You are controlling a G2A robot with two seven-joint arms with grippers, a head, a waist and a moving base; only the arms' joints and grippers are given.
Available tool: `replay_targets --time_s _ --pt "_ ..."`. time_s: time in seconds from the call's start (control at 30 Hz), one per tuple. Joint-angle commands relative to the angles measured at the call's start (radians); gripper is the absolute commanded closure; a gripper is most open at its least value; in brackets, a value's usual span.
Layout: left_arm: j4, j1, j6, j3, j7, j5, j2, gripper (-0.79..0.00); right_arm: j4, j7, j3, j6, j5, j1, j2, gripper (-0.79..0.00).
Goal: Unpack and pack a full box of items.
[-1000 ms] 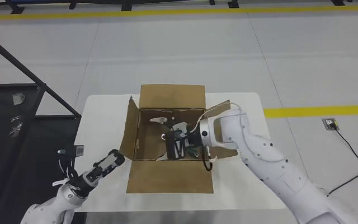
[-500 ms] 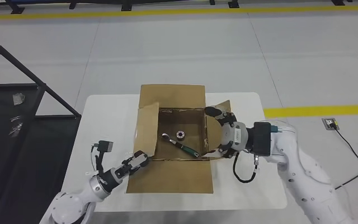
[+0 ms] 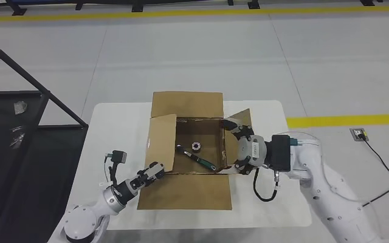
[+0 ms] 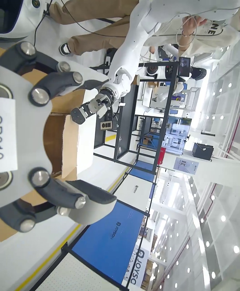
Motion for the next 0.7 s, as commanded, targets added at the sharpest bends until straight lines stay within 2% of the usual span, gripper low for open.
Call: replay_targets --time_s 0.0,0.1,0.2,0.33,0.5,0.6,0.67 --pt "0.000 0.000 0.000 0.000 0.000 0.000 0.000 -0.785 0.050 0.040 -0.015 0.000 0.087 0.027 -0.001 -0.785" --pt "-0.002 0.002 0.003 0.001 0.007 0.002 0.000 -0.785 0.121 0.134 -0.026 0.000 0.271 0.066 0.008 -0.785" --pt "-0.008 0.005 0.012 0.005 0.018 0.012 -0.001 -0.785 0.175 0.301 -0.030 0.000 0.509 0.090 0.034 -0.785" --pt "0.003 -0.008 0.024 0.014 0.023 0.015 -0.003 -0.785 0.206 0.617 -0.018 0.000 0.915 0.089 0.087 -0.785" --pt "0.032 -0.042 0.047 0.039 0.028 0.031 -0.007 -0.785 0.259 1.070 0.011 0.007 1.394 0.083 0.155 -0.785" --pt "0.046 -0.063 0.059 0.053 0.029 0.041 -0.010 -0.785 0.293 1.298 0.031 0.095 1.593 0.095 0.183 -0.785" --pt "0.052 -0.072 0.064 0.061 0.029 0.048 -0.011 -0.785 0.322 1.415 0.050 0.172 1.648 0.104 0.198 -0.785"
